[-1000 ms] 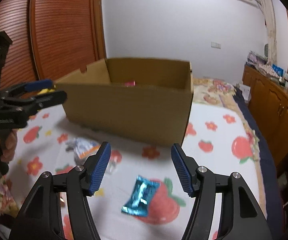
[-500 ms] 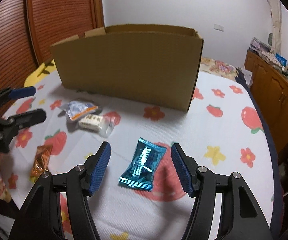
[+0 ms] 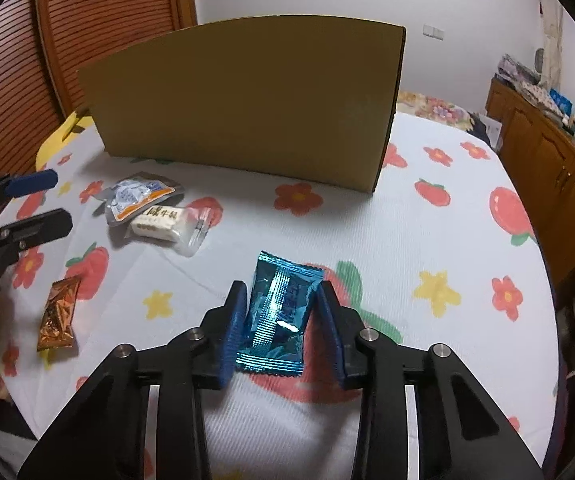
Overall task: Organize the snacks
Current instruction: 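Grasp the silver orange-striped packet with the left tool while the right tool grasps the blue candy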
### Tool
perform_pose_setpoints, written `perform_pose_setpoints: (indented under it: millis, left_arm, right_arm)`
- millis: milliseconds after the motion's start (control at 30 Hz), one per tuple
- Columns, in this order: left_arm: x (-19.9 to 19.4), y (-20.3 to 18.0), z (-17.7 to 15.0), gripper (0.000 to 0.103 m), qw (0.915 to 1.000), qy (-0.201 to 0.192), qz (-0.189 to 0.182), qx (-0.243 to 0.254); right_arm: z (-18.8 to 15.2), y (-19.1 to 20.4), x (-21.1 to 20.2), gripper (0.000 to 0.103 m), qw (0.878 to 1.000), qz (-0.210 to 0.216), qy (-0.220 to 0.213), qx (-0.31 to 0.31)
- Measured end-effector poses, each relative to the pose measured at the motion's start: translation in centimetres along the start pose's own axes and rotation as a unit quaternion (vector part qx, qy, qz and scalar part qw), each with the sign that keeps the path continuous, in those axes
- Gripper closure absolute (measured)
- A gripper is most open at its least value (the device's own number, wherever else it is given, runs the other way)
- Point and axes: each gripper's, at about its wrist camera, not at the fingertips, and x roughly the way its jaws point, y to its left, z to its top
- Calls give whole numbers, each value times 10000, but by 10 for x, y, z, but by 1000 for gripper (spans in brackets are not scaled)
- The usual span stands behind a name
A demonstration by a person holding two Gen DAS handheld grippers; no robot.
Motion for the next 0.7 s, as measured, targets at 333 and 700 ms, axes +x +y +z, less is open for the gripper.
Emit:
perform_pose_setpoints:
  millis: [333,700]
  left_arm:
    - [40,7,26,6,9972,461,-264,-535]
    - [55,4,24,6,9966,707,-106,-411]
  right_arm:
    - [-1,3,0,70,9999,-122,-25,-85]
    - [-1,5,1,70,9998,-123,-51,-111]
